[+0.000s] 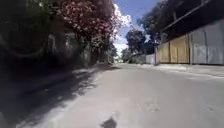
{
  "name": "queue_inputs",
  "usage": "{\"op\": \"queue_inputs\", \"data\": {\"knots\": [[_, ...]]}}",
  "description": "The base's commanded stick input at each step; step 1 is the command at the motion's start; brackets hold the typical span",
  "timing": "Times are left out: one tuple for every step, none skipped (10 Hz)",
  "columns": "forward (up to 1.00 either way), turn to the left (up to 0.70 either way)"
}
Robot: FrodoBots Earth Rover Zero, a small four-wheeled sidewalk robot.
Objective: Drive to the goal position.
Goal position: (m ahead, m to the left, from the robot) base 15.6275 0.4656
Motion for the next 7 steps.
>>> {"op": "queue_inputs", "data": {"knots": [[1.0, -0.05], [1.0, -0.25], [1.0, -0.37], [1.0, -0.38], [1.0, -0.37], [1.0, -0.13], [1.0, 0.0]]}}
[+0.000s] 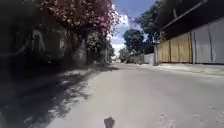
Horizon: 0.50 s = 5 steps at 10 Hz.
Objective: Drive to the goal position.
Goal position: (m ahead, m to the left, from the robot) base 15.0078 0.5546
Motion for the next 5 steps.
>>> {"op": "queue_inputs", "data": {"knots": [[1.0, 0.01], [1.0, 0.01], [1.0, 0.01], [1.0, 0.01], [1.0, 0.01]]}}
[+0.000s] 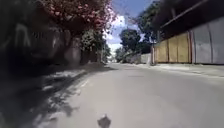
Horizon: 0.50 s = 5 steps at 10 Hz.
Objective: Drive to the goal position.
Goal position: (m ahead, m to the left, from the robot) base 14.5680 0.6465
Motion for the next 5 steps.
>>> {"op": "queue_inputs", "data": {"knots": [[1.0, 0.01], [1.0, 0.01], [1.0, 0.01], [1.0, 0.01], [1.0, 0.01]]}}
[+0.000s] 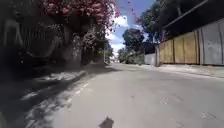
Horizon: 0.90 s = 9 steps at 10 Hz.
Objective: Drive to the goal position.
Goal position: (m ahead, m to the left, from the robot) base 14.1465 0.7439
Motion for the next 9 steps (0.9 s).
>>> {"op": "queue_inputs", "data": {"knots": [[1.0, 0.01], [1.0, 0.01], [1.0, 0.01], [1.0, 0.01], [1.0, 0.01], [1.0, 0.01], [1.0, 0.01], [1.0, 0.01], [1.0, 0.01]]}}
